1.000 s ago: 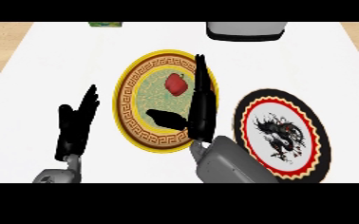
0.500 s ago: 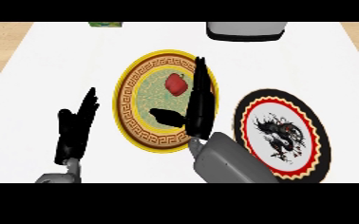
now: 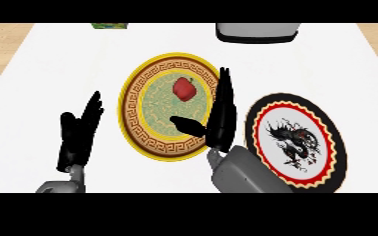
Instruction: Pick the bell pepper from the plate and place it in the plate
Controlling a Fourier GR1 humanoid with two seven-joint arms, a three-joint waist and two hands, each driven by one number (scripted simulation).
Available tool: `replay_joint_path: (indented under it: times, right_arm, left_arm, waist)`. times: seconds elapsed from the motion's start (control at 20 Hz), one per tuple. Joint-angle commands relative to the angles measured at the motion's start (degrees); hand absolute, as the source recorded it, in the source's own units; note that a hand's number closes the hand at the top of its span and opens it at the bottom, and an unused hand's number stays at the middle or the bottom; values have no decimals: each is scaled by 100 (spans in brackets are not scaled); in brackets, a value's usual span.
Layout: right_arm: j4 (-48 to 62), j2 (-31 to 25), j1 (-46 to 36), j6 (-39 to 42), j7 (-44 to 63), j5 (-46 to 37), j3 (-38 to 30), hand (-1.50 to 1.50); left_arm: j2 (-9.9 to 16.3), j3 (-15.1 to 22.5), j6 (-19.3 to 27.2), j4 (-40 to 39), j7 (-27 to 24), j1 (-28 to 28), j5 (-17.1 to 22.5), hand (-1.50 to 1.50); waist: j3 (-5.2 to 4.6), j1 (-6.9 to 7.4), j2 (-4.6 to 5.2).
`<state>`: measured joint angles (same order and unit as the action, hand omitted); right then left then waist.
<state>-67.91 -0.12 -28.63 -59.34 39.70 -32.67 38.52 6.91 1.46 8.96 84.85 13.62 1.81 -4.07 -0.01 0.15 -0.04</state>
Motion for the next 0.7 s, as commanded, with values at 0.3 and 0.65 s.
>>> replay_joint_path:
  times: [0.3,0.65]
  right_arm:
    - [-1165,-405,1136,616,-151,-528,-766,-150]
    - [-1878,-227,1814,871,-99,-1127,-904,-150]
  left_arm:
    - [-133,85,-29,300,-96,-376,-155,0]
    - [-264,-28,23,-401,-377,-8,-291,0]
  waist:
    - [0,-16,-6]
    - [-1,-33,-1]
